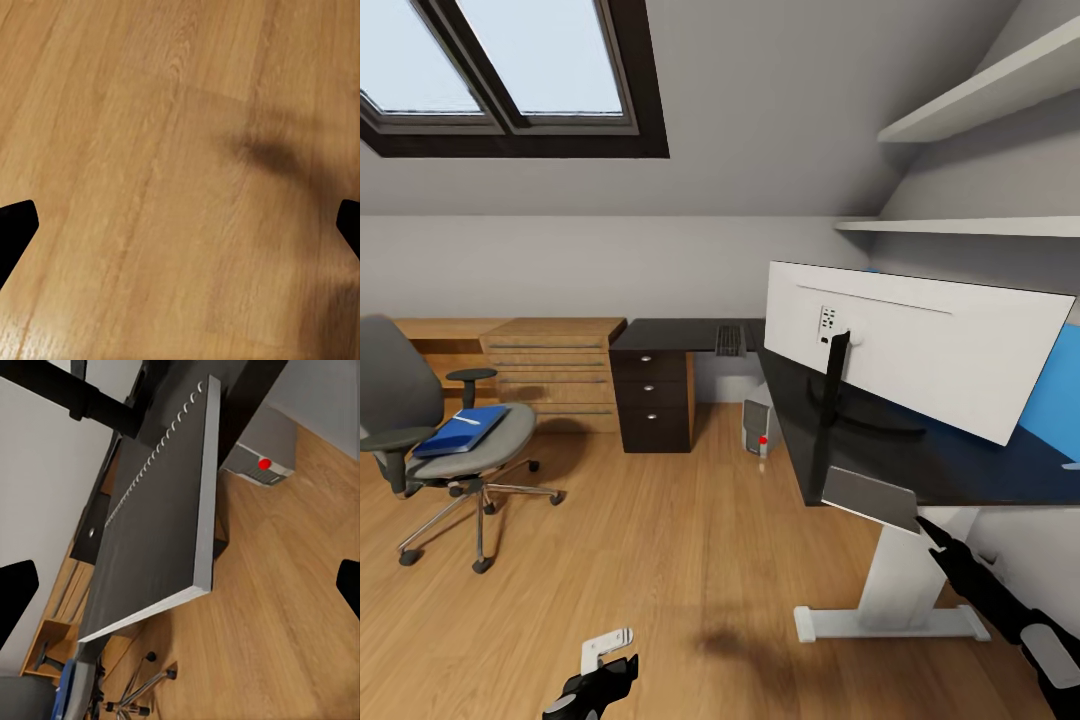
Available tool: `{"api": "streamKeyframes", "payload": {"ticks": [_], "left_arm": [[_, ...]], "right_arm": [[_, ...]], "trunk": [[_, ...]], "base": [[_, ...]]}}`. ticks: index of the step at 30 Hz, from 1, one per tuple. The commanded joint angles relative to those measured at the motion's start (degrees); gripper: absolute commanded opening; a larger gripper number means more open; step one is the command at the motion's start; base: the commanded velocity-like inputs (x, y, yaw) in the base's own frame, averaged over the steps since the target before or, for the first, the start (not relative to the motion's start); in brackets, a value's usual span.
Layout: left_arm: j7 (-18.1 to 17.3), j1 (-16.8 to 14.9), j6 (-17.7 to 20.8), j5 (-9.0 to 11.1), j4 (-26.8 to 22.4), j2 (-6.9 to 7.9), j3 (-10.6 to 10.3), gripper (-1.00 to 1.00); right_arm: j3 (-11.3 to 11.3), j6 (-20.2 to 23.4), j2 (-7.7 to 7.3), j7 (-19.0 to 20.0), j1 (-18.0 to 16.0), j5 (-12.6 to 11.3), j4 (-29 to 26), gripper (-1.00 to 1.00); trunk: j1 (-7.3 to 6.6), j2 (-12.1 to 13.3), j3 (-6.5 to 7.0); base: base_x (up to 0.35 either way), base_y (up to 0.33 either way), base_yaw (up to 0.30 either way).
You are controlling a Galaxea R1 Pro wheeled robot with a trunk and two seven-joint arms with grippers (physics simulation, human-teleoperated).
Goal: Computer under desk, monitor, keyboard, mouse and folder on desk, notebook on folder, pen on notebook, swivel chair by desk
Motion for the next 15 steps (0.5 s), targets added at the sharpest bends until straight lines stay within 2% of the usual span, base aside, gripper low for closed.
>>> {"api": "streamKeyframes", "payload": {"ticks": [1,8,15], "left_arm": [[0.13,0.0,0.31,0.35,-0.13,-0.04,0.1,1.0],[0.08,0.0,0.32,0.35,-0.13,-0.04,0.1,1.0],[-0.02,0.0,0.45,0.42,-0.18,0.03,0.17,1.0]], "right_arm": [[-0.16,0.48,0.02,0.02,-0.05,-0.4,0.04,1.0],[-0.21,0.45,0.08,-0.08,-0.04,-0.34,0.05,1.0],[-0.19,0.45,0.09,-0.1,-0.05,-0.33,0.05,1.0]], "trunk": [[-0.01,-0.03,-0.06],[-0.01,-0.03,-0.06],[-0.01,-0.03,-0.06]], "base": [[0.059,0.0,0.0],[0.136,0.0,0.0],[0.042,0.0,0.0]]}}
